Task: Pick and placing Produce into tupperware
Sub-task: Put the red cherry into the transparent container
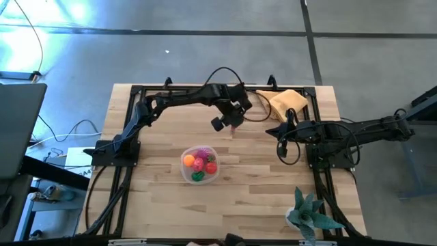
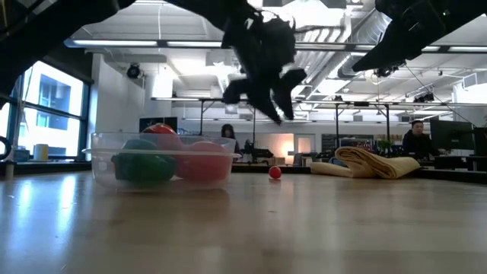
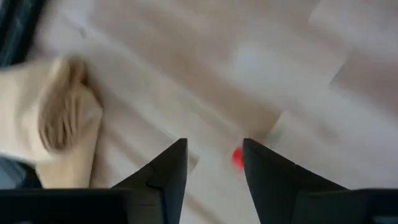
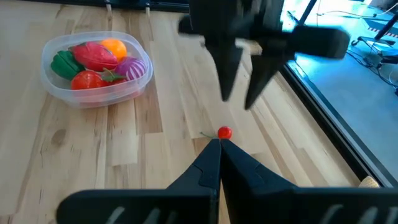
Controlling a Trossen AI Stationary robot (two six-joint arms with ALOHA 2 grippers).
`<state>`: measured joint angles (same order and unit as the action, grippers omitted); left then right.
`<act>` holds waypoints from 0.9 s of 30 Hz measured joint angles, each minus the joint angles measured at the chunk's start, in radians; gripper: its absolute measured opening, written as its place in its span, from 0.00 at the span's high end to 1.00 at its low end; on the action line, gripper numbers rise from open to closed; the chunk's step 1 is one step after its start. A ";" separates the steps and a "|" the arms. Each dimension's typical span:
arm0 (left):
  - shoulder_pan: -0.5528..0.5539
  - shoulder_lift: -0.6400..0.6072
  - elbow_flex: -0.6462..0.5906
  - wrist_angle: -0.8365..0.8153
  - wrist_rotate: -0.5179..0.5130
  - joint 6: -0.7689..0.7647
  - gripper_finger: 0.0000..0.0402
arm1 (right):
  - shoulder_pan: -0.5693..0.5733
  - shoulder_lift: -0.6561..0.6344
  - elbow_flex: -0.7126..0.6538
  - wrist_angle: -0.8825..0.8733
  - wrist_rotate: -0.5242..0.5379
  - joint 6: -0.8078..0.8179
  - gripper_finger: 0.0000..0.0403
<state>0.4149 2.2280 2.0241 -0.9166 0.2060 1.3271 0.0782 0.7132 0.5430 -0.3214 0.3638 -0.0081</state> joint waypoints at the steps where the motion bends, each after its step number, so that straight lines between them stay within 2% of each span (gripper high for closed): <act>1: 0.006 0.000 0.026 -0.030 0.044 -0.016 0.65 | 0.000 0.000 0.000 0.000 0.000 0.000 1.00; 5: 0.028 -0.001 0.112 -0.151 0.214 -0.077 0.69 | 0.000 0.000 0.000 0.000 0.000 0.000 1.00; 11: 0.105 -0.020 0.150 -0.242 0.315 -0.160 0.75 | 0.000 0.000 0.000 0.000 0.000 0.000 1.00; 17: 0.180 -0.056 0.149 -0.284 0.324 -0.236 0.79 | 0.000 0.000 0.000 0.000 0.000 0.000 1.00; 23: 0.201 -0.114 0.148 -0.289 0.315 -0.251 0.80 | 0.000 0.000 0.000 -0.004 0.000 0.000 1.00; 27: 0.221 -0.186 0.148 -0.290 0.260 -0.286 0.80 | 0.000 0.000 0.000 -0.007 0.000 0.000 1.00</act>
<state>0.6362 2.0418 2.1723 -1.2070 0.4663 1.0408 0.0784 0.7132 0.5430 -0.3283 0.3641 -0.0078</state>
